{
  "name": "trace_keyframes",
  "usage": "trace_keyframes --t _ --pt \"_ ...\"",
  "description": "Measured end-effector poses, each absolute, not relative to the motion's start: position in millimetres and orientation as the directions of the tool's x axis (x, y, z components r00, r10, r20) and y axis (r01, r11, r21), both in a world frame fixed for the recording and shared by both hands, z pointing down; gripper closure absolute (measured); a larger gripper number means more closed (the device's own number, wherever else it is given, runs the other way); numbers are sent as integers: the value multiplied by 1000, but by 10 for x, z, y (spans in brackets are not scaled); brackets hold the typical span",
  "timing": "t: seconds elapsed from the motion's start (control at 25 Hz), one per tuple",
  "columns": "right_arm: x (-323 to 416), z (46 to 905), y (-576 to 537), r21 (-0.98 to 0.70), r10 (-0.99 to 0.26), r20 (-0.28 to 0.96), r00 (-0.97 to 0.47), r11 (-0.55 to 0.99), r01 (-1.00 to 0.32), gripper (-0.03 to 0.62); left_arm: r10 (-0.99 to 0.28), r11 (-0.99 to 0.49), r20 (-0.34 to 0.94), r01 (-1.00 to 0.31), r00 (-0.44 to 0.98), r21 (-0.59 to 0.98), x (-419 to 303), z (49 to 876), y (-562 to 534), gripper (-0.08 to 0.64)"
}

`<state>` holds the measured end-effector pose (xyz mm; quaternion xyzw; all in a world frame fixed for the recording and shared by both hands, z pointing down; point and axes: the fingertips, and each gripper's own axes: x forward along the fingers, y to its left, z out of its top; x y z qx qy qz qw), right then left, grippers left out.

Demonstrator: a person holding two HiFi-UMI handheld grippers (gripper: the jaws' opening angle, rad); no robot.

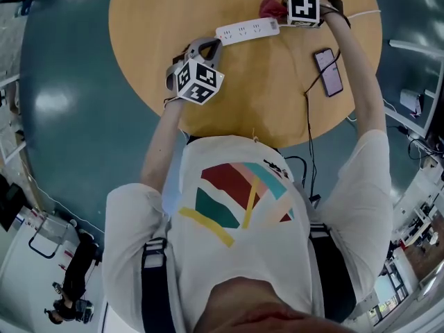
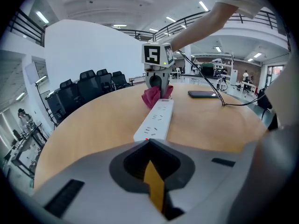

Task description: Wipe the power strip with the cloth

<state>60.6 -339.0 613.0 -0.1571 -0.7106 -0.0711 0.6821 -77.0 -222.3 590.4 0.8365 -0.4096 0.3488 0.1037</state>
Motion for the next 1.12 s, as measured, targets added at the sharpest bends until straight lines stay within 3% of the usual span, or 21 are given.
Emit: trace_keyframes --t 0.16,0.44,0.6,0.72,0.92,1.12 --pt "686 6121 -3450 -56 67 997 -36 967 247 552 -615 -645 670 -754 417 -122 -807 5908 -2216 519" --pt "624 5663 -3341 84 -99 953 -287 995 -62 552 -618 -628 669 -772 414 -102 -838 5786 -2168 518" --pt "479 5137 -3157 12 -241 792 -561 925 -380 554 -690 -554 572 -832 444 -23 -843 5376 -2204 520" --pt "437 4729 -2907 -20 -421 640 -642 827 -562 552 -753 -519 464 -855 467 18 -786 4940 -2207 518" --pt "503 4104 -2271 14 -652 445 -614 691 -723 552 -832 -476 270 -874 484 102 -514 4124 -2071 518" --pt "640 3703 -1634 -1 -734 278 -620 645 -764 552 -830 -520 151 -843 537 138 -75 3680 -1759 518"
